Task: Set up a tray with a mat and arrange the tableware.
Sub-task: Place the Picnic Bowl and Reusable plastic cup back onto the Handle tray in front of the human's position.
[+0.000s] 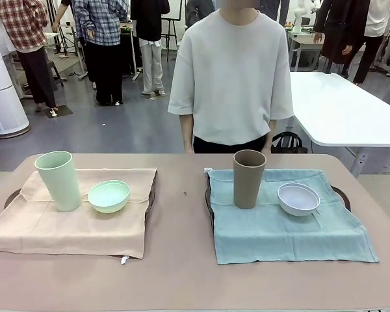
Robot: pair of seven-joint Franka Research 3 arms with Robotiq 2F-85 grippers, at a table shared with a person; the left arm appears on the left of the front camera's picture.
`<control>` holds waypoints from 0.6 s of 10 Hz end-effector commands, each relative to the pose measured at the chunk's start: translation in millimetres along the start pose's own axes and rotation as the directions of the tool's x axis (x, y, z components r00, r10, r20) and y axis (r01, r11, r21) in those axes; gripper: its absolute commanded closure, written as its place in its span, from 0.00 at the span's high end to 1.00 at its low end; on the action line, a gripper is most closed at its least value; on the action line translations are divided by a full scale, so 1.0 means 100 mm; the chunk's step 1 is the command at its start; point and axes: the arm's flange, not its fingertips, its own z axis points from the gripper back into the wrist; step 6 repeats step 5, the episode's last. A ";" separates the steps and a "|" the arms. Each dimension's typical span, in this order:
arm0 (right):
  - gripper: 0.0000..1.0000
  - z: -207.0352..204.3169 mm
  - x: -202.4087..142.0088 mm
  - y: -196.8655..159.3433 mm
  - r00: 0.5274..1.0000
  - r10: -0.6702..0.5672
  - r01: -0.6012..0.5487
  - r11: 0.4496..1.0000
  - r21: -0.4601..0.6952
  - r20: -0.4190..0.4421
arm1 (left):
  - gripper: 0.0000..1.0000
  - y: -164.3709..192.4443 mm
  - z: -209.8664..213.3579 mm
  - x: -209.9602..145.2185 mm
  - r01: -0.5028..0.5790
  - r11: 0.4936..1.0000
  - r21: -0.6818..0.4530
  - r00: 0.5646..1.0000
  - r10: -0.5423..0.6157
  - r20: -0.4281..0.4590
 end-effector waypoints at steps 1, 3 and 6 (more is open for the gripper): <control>1.00 0.01 -0.01 -0.01 1.000 0.001 -0.001 1.000 0.006 -0.001 | 1.00 -0.05 -0.01 0.05 0.007 1.000 0.002 1.000 -0.007 -0.009; 1.00 0.01 -0.01 -0.01 1.000 0.001 -0.001 1.000 0.006 -0.001 | 1.00 -0.05 -0.01 0.05 0.007 1.000 0.002 1.000 -0.007 -0.009; 1.00 0.01 -0.01 -0.01 1.000 0.001 -0.001 1.000 0.006 -0.001 | 1.00 -0.05 -0.01 0.05 0.007 1.000 0.002 1.000 -0.007 -0.009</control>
